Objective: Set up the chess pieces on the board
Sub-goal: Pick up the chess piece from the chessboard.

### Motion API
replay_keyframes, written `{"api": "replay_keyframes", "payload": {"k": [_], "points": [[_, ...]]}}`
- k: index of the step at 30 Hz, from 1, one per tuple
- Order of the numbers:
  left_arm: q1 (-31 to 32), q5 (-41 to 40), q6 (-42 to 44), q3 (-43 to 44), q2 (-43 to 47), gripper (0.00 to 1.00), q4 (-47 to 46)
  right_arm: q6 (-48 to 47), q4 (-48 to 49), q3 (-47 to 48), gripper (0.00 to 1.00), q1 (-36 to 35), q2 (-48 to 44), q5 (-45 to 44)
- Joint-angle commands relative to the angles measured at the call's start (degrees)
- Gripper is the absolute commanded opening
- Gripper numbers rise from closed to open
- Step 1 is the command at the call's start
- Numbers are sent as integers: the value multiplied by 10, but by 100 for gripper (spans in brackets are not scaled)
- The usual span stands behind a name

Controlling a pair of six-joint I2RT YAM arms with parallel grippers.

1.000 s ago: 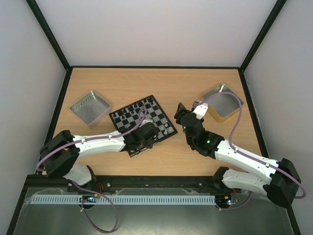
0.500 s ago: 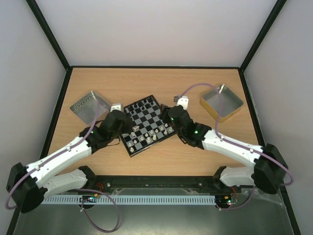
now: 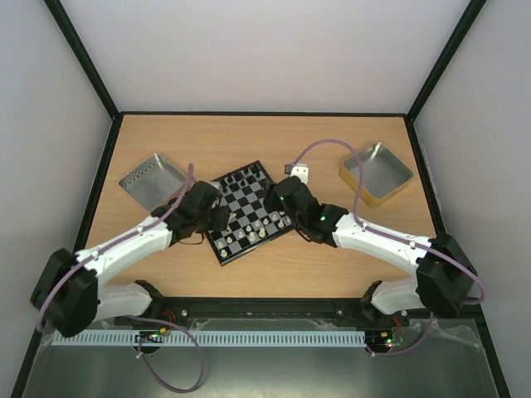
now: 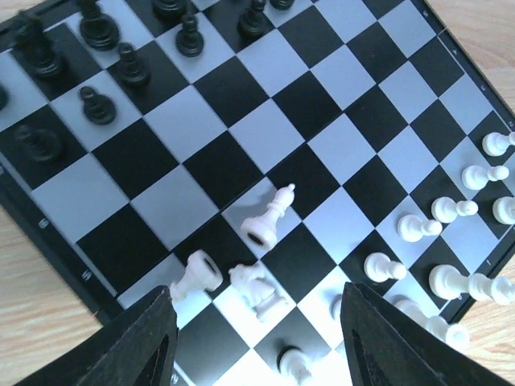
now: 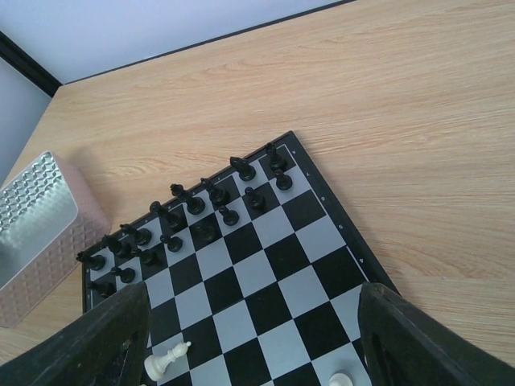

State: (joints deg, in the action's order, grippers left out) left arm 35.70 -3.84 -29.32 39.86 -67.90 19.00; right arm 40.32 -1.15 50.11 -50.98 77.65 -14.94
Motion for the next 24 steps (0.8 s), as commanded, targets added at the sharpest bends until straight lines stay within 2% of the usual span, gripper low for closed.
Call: {"api": "replay_keyframes", "payload": {"k": [1, 7, 14, 21, 24], "points": [[-2, 14, 58, 55, -62, 58, 2, 13, -13, -13, 69, 1, -25, -23], [-2, 20, 88, 107, -139, 57, 19, 12, -10, -31, 69, 1, -46, -36], [-2, 9, 96, 153, -229, 42, 67, 14, -7, -43, 69, 1, -55, -45], [-3, 14, 97, 160, -259, 43, 71, 13, -10, -41, 68, 1, -49, -49], [-3, 18, 106, 163, -271, 41, 69, 14, -10, -41, 68, 0, -48, -49]]}}
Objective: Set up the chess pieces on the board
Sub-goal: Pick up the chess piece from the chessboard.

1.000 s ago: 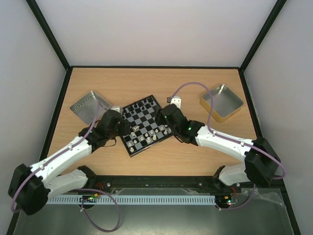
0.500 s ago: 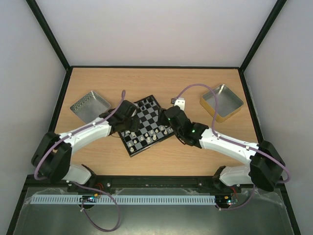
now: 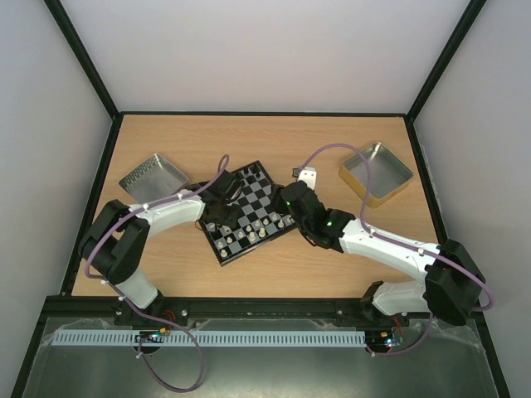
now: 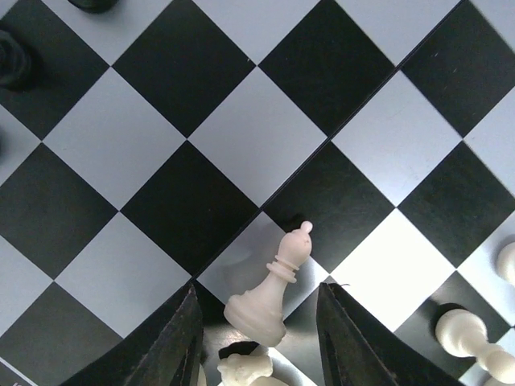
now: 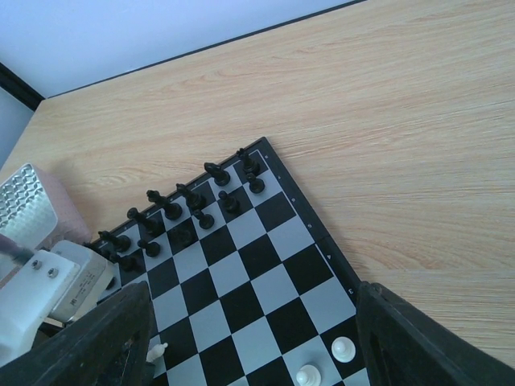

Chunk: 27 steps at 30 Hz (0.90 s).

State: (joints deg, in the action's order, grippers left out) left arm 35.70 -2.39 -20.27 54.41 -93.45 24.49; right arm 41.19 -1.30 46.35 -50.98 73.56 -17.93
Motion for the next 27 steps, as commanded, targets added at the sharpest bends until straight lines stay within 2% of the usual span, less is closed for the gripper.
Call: {"api": "replay_keyframes", "payload": {"k": [1, 16, 22, 24, 27], "points": [[-3, 2, 15, 18, -19, 39, 15, 5, -8, -3, 68, 0, -7, -20], [-4, -1, 24, 13, -34, 22, 1, 12, -9, 3, 68, 1, -3, -16], [-3, 13, 25, 7, -9, 17, -19, 7, -10, 6, 68, 1, -10, -8], [-3, 23, 29, 1, 8, 16, -33, -11, -12, 12, 68, 6, -15, 28], [-4, 50, 38, -15, 49, 16, -71, -22, -20, 22, 68, 49, -29, 134]]}}
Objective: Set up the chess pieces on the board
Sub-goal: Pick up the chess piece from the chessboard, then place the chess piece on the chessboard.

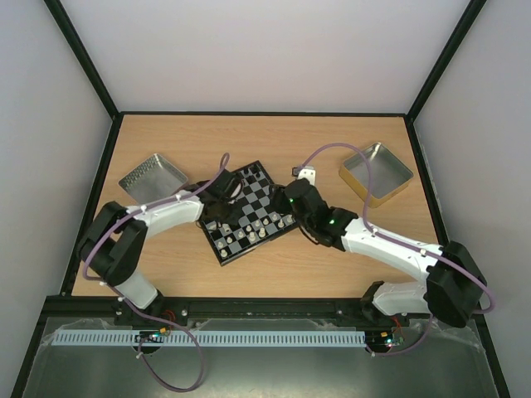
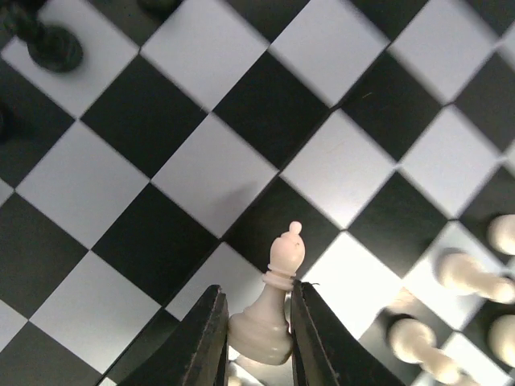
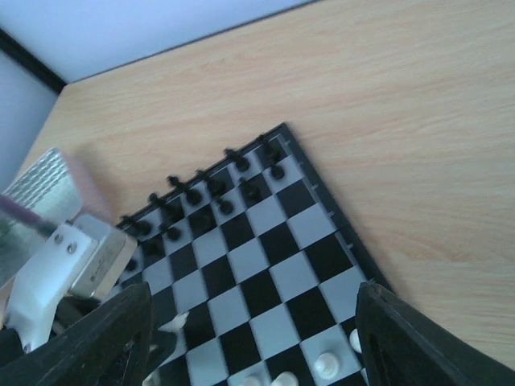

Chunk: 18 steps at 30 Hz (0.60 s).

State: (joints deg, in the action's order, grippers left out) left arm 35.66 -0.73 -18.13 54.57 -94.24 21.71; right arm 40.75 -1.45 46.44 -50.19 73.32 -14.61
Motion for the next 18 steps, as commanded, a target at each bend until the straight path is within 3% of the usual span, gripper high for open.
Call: {"api": "replay_keyframes", "payload": {"k": [1, 9, 13, 18], "points": [[-3, 42, 20, -24, 72, 16, -60, -18, -20, 20, 68, 59, -34, 141], [-3, 181, 51, -79, 189, 16, -233, -6, -25, 25, 70, 162, -77, 394], [-3, 269, 67, -98, 230, 15, -306, 0, -14, 28, 71, 169, -90, 473], [-2, 322, 90, -95, 246, 13, -332, 8, -7, 31, 66, 169, -96, 535]]}}
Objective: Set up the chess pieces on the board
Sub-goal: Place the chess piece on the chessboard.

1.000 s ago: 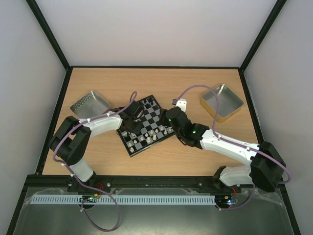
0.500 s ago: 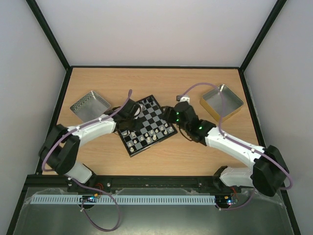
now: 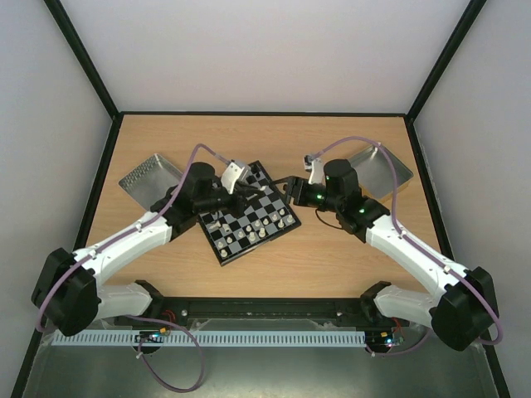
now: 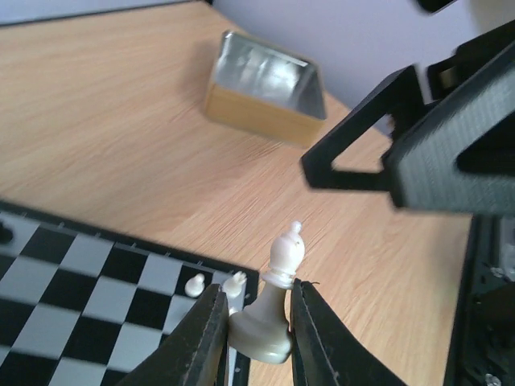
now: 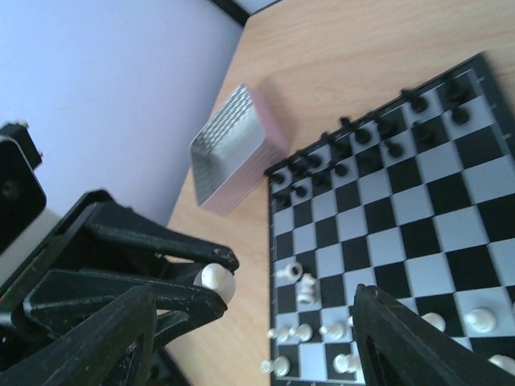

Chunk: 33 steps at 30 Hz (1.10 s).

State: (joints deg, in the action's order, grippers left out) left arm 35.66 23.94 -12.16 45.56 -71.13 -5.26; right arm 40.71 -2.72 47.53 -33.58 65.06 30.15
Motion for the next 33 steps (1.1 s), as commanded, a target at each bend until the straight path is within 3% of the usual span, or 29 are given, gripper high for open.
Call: {"api": "replay_keyframes", "payload": {"k": [1, 10, 16, 29, 33], "points": [[-2, 83, 35, -6, 18, 13, -65, 9, 4, 22, 65, 3, -13, 91], [-2, 83, 55, -8, 28, 13, -61, 43, 35, 24, 52, 2, 14, 151], [-1, 88, 67, -6, 25, 13, -47, 54, 39, 29, 37, 2, 33, 146], [4, 100, 73, -7, 21, 14, -38, 54, 58, 25, 22, 2, 42, 161], [5, 102, 72, -7, 21, 14, -39, 55, 63, 25, 14, 2, 45, 169]]}}
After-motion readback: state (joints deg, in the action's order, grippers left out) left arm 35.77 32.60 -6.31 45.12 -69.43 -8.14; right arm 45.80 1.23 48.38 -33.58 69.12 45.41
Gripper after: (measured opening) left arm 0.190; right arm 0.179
